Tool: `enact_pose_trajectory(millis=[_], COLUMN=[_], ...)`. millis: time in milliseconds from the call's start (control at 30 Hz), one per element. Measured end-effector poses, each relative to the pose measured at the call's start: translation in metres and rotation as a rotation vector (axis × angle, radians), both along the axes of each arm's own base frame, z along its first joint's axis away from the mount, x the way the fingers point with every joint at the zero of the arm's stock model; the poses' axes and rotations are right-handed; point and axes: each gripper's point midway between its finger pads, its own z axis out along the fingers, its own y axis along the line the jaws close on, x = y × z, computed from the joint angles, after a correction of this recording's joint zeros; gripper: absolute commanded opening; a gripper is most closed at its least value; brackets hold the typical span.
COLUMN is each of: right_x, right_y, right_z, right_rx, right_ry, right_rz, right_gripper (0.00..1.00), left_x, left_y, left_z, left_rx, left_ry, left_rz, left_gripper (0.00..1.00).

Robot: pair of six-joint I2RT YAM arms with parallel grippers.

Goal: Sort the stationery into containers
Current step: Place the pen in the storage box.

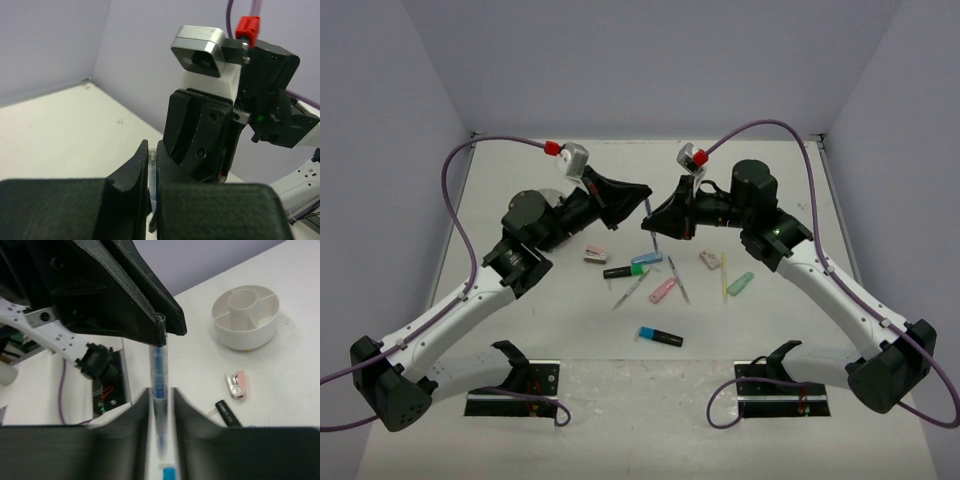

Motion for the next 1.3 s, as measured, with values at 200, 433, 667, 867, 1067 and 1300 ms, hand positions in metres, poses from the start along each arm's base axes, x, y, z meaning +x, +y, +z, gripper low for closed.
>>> enact_pose_trajectory(millis=[200,433,667,867,1067,1300], right_x=[0.018,0.038,0.023,0.009,0.001,-0.007], right_y=[-0.006,-0.026,-0.048,-0.058,-0.062,-0.062], right_z=[-0.032,-0.046,-0.051,-0.050,-0.040,-0.035], right_rx=[-0.020,-0.054,-0.039,-0.018,0.010,0.029], right_ry=[-0.034,-0.053,-0.068,-0.081,-0.104,-0.108], right_rz=[-0.078,-0.273,-0.348,-0.352,-0.351,-0.328], right_gripper=[0.99,0.99,0.99,0.99,0.99,0.99], left_x=[0.031,0.096,0.168,0.184,0.184,0.179], left_y=[0.006,0.071,0.197,0.266,0.281,0.290], left_z=[-0.010,-0.014,-0.046,-0.089,-0.112,-0.147], left_rx=[0.157,0.247,0.356,0.428,0.412,0.423], left_ry=[0.107,0.136,0.167,0.223,0.230,0.244], left_rz=[0.178,0.657,1.213,1.447,1.481,1.493], left_gripper=[0.00,0.00,0.00,0.00,0.00,0.00])
